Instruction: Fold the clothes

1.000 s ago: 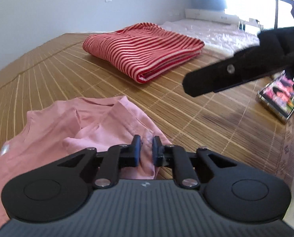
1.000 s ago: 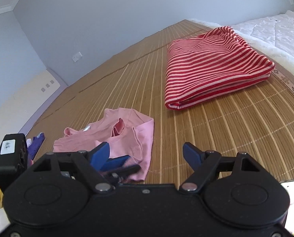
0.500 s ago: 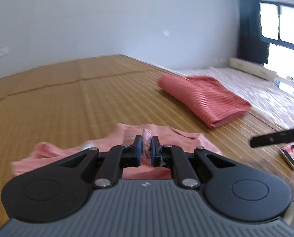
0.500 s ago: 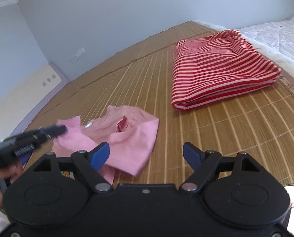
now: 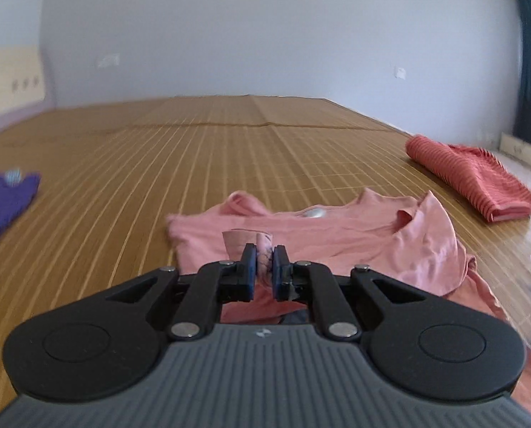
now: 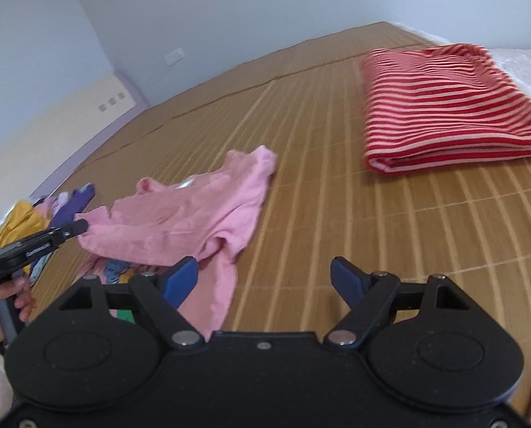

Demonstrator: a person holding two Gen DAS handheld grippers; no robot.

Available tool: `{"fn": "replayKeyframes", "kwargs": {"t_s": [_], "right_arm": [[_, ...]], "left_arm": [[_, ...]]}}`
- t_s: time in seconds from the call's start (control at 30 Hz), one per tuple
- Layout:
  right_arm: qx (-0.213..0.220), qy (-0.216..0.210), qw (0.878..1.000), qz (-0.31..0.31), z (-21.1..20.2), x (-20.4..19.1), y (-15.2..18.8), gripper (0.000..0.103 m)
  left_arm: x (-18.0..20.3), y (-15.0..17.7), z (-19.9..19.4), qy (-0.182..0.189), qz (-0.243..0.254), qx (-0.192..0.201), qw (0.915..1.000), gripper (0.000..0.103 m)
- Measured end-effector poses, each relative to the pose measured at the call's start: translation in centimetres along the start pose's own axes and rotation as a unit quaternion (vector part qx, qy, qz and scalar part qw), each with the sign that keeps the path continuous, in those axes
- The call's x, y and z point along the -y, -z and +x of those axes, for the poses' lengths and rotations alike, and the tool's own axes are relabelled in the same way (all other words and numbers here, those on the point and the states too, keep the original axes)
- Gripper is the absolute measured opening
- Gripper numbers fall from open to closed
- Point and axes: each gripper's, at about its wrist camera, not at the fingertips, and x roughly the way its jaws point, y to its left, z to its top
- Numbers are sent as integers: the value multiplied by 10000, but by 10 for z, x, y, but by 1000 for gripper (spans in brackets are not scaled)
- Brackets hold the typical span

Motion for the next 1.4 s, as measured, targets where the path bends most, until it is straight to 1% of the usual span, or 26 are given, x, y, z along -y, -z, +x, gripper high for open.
{"fn": "replayKeyframes", "kwargs": {"t_s": [0.07, 0.17, 0.2, 0.3, 0.37, 0.43, 0.53, 0.67, 0.73, 0.8, 0.97, 1.1, 1.17, 1.27, 1.3, 1.37, 1.4], "right_arm": [[4, -222, 9997, -64, 5, -6, 2, 83], [-53, -551, 9979, -333, 15, -22, 6, 83], [-78, -632, 9967, -502, 19, -30, 8, 83], [-200, -739, 9928, -924, 29, -48, 14, 83], [-272, -840, 9906, -1048, 34, -55, 16, 83], [-347, -912, 9889, -1124, 39, -59, 20, 83], [-456, -845, 9878, -1225, 43, -60, 24, 83], [-535, -873, 9881, -1148, 46, -57, 25, 83], [-536, -899, 9880, -1134, 44, -57, 24, 83], [-515, -908, 9880, -1136, 43, -58, 24, 83], [-449, -757, 9889, -1196, 43, -59, 22, 83], [-254, -580, 9850, -1602, 39, -68, 12, 82], [-117, -432, 9797, -1955, 39, -78, 1, 80], [-92, -195, 9686, -2477, 47, -94, -19, 74], [-98, -174, 9632, -2682, 51, -100, -27, 72], [-131, -163, 9535, -3006, 64, -111, -44, 64], [-81, -108, 9496, -3132, 73, -115, -52, 63]], "left_arm": [[-11, 2, -1, 50, -262, 44, 9996, 11], [-18, -8, -6, 131, -325, 231, 9991, 11], [-20, -14, -8, 152, -287, 314, 9990, 11], [-19, -42, -7, 71, 131, 587, 9982, 11], [-20, -57, -3, -13, 373, 614, 9974, 11], [-25, -54, -3, -117, 456, 589, 9972, 12], [-33, -48, -2, -270, 567, 537, 9966, 12], [-57, -13, 17, -323, 377, -122, 9987, 13], [-61, -4, 21, -326, 502, -349, 9976, 24], [-63, -6, 17, -366, 615, -336, 9969, 46], [-68, -13, 6, -465, 897, -305, 9944, 56], [-73, -19, -2, -526, 1115, -284, 9920, 57], [-71, -28, 1, -222, 1114, -373, 9928, 58], [-58, -34, 19, 188, 1329, -590, 9892, 58], [-53, -32, 23, 284, 1352, -653, 9883, 58], [-43, -26, 31, 468, 1417, -744, 9860, 58], [-40, -21, 31, 498, 1453, -676, 9858, 58]]}}
